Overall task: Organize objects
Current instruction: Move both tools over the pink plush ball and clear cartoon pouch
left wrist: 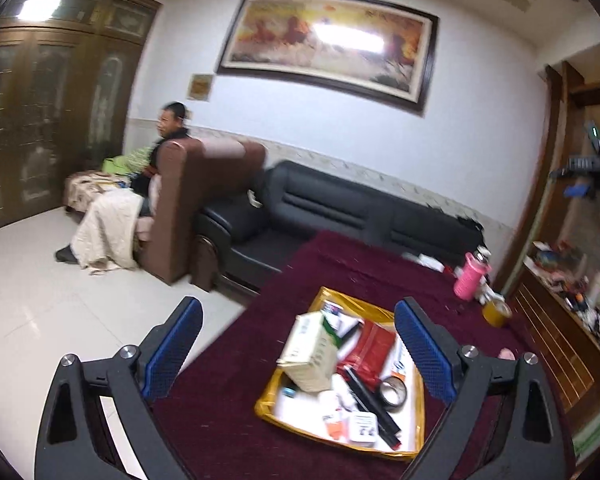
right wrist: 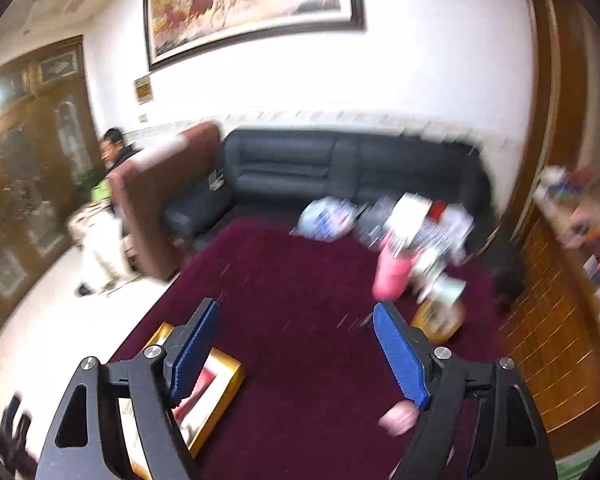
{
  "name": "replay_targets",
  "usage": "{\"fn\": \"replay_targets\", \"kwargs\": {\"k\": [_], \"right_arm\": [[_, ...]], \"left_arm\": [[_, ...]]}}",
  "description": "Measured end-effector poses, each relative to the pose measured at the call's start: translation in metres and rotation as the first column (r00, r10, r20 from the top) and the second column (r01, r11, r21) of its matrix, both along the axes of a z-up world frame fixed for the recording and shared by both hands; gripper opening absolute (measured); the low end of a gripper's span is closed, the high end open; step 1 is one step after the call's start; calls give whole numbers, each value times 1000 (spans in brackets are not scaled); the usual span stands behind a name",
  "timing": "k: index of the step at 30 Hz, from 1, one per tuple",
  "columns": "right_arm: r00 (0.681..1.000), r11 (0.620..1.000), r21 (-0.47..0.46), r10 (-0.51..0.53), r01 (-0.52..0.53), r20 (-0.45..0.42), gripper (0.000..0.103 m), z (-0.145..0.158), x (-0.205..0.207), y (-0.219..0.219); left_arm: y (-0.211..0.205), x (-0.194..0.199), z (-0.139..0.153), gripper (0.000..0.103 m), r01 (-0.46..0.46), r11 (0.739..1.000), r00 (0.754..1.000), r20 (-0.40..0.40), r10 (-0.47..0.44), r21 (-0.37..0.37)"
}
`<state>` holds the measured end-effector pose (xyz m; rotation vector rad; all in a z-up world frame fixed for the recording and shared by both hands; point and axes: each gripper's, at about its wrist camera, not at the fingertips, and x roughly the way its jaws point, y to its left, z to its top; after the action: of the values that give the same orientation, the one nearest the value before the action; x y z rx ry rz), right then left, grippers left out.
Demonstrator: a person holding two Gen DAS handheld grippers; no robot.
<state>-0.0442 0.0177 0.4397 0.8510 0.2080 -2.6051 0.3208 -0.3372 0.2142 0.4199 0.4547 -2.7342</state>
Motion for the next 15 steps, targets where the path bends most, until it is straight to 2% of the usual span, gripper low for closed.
{"fn": "replay_targets", "kwargs": {"k": [3, 6, 9, 12, 15], "right_arm": [[999, 1000, 5, -4, 4, -50, 93, 51, -6, -27], [996, 998, -40, 36, -40, -87, 101, 63, -2, -49], [996, 995, -73, 63, -68, -63, 101, 40, -3, -71], [996, 996, -13, 85, -85, -3, 101, 3, -5, -87], [996, 996, 40, 75, -77, 51, 101, -35, -4, -76]], "left_arm": [[-11, 21, 6, 97, -49, 999, 999, -23, 49, 6], [-19, 44, 9, 97, -95, 995, 995, -32, 95, 2], [-25, 59, 11, 98, -120, 993, 992, -47, 121, 9], [-23, 58, 14, 98, -105, 994, 993, -50, 105, 7], [-9, 41, 16, 98, -47, 999, 997, -55, 46, -11]]}}
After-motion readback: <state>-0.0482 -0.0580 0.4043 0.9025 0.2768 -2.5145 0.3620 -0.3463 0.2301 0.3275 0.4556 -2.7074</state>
